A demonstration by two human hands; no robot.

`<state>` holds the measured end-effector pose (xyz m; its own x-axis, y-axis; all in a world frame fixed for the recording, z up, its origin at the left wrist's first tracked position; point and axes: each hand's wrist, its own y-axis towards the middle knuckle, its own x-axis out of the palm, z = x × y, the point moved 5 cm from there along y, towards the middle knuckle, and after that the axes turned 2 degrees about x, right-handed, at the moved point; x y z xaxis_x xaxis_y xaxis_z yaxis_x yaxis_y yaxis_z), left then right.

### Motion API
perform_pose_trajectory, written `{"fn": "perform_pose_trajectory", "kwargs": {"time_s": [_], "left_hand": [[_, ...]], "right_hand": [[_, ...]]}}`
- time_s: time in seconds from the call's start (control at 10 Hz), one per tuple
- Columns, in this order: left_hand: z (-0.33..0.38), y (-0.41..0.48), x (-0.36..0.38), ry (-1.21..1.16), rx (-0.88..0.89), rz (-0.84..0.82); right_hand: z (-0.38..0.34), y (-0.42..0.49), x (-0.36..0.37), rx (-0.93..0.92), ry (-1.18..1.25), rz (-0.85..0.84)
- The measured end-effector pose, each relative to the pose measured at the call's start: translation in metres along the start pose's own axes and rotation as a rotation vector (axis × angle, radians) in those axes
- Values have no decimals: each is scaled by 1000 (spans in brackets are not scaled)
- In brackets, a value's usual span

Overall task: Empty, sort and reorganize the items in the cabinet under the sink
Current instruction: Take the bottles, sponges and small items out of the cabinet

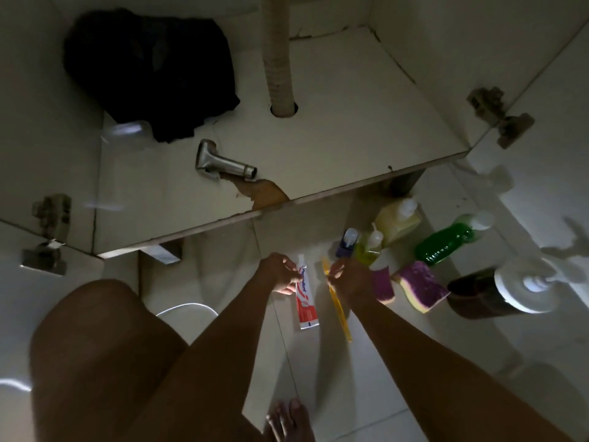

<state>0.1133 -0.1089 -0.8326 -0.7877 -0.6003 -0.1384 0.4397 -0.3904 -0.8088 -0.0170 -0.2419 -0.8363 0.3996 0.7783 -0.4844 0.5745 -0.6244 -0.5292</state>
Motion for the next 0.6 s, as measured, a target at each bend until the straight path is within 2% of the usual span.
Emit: {"fn": "perform_pose_trajectory", "kwargs": {"time_s": [0.1,0.2,0.4,0.5,0.6], "left_hand": [[0,7,3,-47,25,18],[4,8,8,-93,15,11],[-1,20,8,426,67,35],[25,-1,-1,653,19,-134],[65,-33,-17,736,2,-308]], "right_hand": [[3,14,4,-72,-65,68],[9,19,7,-106,-120,52],[1,-7,4,-253,-275,27],[-29,-29,-7,-541,-426,87],[-79,-37,-25,-811,-449,190]]}}
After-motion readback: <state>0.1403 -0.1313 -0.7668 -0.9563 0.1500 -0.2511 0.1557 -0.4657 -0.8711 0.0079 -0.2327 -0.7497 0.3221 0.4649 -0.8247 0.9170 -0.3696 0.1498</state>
